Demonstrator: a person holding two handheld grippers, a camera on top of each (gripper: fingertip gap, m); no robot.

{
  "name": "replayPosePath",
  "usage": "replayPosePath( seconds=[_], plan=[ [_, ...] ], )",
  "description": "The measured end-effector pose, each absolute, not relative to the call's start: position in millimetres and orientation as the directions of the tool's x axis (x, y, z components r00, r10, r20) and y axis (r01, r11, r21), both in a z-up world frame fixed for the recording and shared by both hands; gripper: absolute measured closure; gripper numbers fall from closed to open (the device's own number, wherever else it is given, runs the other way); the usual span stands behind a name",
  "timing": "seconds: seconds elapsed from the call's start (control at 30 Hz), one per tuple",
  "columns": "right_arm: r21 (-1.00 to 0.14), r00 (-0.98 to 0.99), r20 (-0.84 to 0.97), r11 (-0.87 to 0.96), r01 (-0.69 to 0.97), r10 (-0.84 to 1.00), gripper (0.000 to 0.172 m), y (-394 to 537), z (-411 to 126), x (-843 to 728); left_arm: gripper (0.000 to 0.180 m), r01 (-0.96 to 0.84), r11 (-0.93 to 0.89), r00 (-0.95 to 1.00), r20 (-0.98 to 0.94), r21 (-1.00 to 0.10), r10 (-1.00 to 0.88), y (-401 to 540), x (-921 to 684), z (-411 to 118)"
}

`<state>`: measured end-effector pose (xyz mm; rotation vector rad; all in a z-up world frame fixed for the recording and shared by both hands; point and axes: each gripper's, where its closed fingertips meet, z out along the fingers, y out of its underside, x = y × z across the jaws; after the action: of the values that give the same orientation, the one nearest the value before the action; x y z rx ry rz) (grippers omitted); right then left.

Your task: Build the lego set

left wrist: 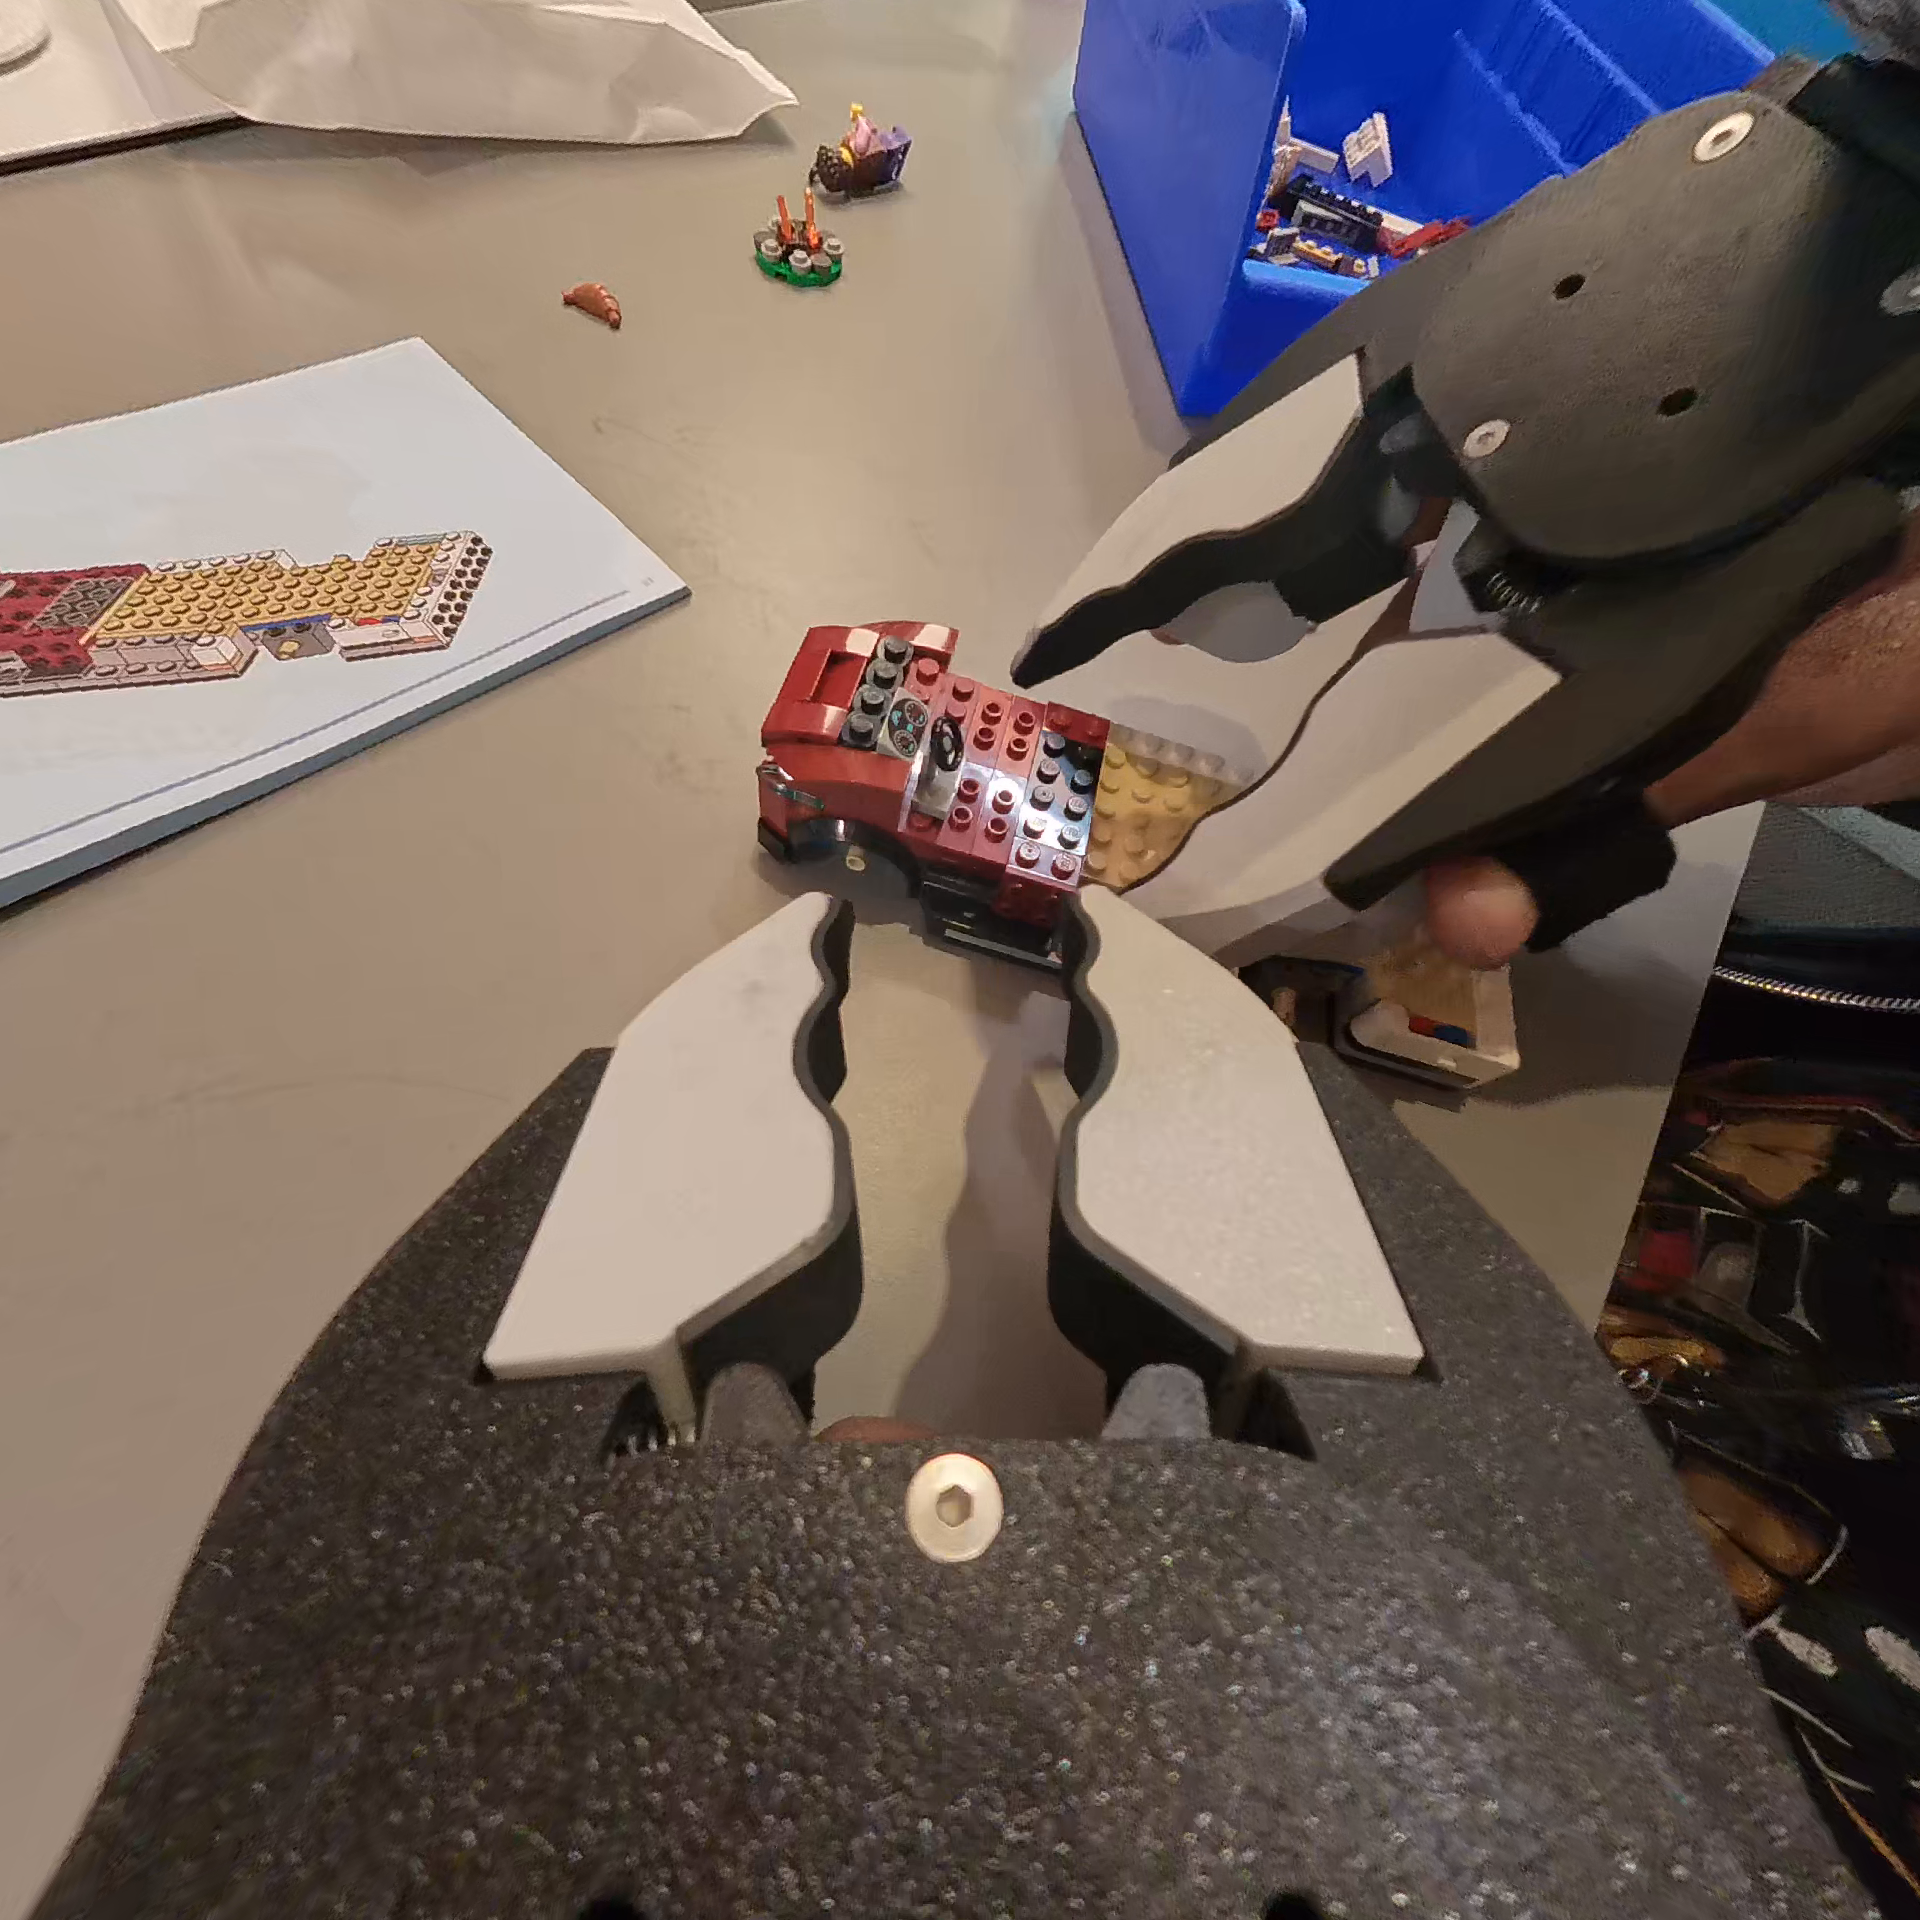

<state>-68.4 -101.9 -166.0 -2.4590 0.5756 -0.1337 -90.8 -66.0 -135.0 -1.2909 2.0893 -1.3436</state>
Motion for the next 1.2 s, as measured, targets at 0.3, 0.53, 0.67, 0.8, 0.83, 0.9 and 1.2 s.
replayPosePath(
  seconds=[0.3,0.53,0.67,0.8,0.83,0.9,1.2],
  plan=[
    [-0.545,0.894,0.024,-0.755,-0.364,-0.448,0.09,-103,-173,-65,0.139,-0.533,0.111,-0.508,0.212,-0.839,-0.835,-62,-92,-137],
    [-0.54,0.91,-0.007,-0.764,-0.353,-0.415,0.1,-100,-177,-65,0.138,-0.567,0.113,-0.5,0.231,-0.816,-0.835,-62,-92,-143],
    [-0.562,0.922,-0.035,-0.755,-0.338,-0.386,0.103,-100,-175,-66,0.137,-0.601,0.084,-0.484,0.278,-0.795,-0.83,-61,-91,-146],
    [-0.583,0.925,-0.053,-0.741,-0.334,-0.375,0.103,-101,-172,-63,0.135,-0.652,-0.003,-0.451,0.391,-0.758,-0.802,-57,-88,-147],
    [-0.592,0.926,-0.063,-0.733,-0.335,-0.372,0.103,-100,-170,-63,0.135,-0.664,-0.025,-0.442,0.419,-0.747,-0.793,-56,-87,-147],
    [-0.604,0.928,-0.083,-0.723,-0.336,-0.362,0.103,-99,-167,-62,0.134,-0.687,-0.059,-0.427,0.468,-0.724,-0.774,-55,-86,-148],
    [-0.63,0.937,-0.141,-0.701,-0.334,-0.32,0.103,-95,-158,-59,0.131,-0.757,-0.144,-0.403,0.63,-0.637,-0.664,-67,-78,-146]
  ],
)
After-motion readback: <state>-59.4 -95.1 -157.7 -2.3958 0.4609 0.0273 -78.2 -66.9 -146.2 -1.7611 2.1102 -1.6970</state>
